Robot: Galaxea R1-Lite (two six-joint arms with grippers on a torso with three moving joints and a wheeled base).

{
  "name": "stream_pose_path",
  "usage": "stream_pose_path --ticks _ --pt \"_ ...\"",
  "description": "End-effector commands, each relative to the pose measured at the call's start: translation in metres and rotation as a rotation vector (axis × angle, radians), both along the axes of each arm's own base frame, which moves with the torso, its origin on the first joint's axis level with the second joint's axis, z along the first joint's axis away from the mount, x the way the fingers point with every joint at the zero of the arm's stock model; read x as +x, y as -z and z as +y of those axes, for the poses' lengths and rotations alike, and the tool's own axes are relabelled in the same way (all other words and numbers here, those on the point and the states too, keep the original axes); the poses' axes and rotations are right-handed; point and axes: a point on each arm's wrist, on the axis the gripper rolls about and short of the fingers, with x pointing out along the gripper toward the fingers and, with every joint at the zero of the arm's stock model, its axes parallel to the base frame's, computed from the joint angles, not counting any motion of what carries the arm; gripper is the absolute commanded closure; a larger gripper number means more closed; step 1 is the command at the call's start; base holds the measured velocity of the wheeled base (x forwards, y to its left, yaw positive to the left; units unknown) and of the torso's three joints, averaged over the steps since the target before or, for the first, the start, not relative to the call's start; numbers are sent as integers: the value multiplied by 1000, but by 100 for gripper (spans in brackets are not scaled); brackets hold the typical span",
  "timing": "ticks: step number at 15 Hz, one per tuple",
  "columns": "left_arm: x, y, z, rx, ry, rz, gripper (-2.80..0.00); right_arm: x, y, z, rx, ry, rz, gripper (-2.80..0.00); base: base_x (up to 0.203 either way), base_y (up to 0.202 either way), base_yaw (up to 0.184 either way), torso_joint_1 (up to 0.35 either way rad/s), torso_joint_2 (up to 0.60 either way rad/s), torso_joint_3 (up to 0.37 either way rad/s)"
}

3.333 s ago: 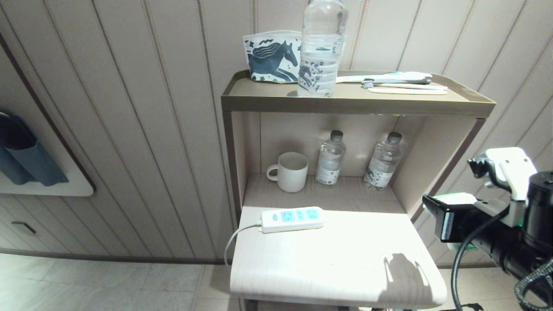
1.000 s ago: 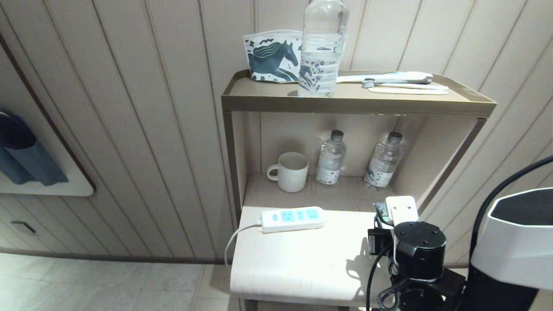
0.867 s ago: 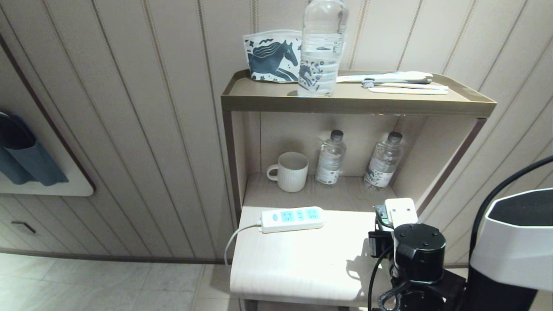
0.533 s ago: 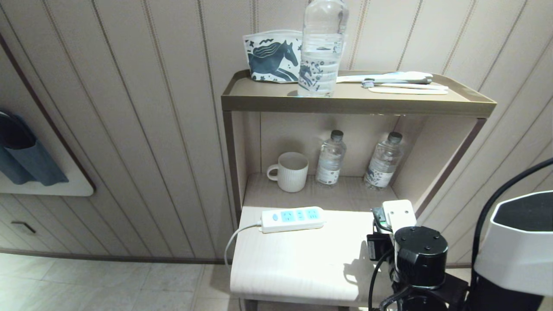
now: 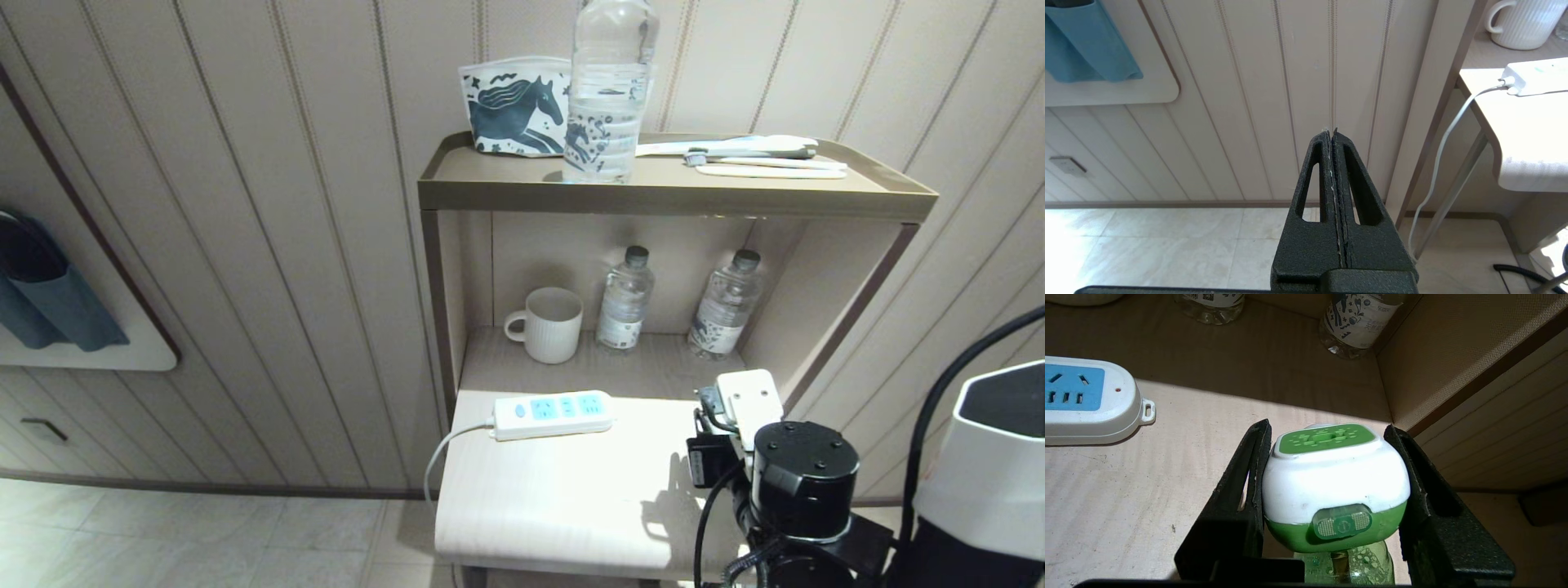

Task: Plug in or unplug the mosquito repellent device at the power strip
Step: Place the mosquito repellent liquid on the table

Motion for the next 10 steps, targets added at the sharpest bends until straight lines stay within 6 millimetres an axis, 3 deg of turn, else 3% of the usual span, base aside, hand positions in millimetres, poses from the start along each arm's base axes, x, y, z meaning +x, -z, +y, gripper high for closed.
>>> stream_pose_path --ticks 1,6,10 --pt "0 0 0 1 0 1 0 1 -5 1 25 -2 -40 0 0 0 0 -40 98 59" --pt "0 0 0 1 0 0 0 -5 -13 3 38 -18 -61 0 0 0 0 -193 450 240" --pt "0 0 0 1 0 0 0 -12 -46 0 79 -29 -155 0 0 0 0 -90 214 114"
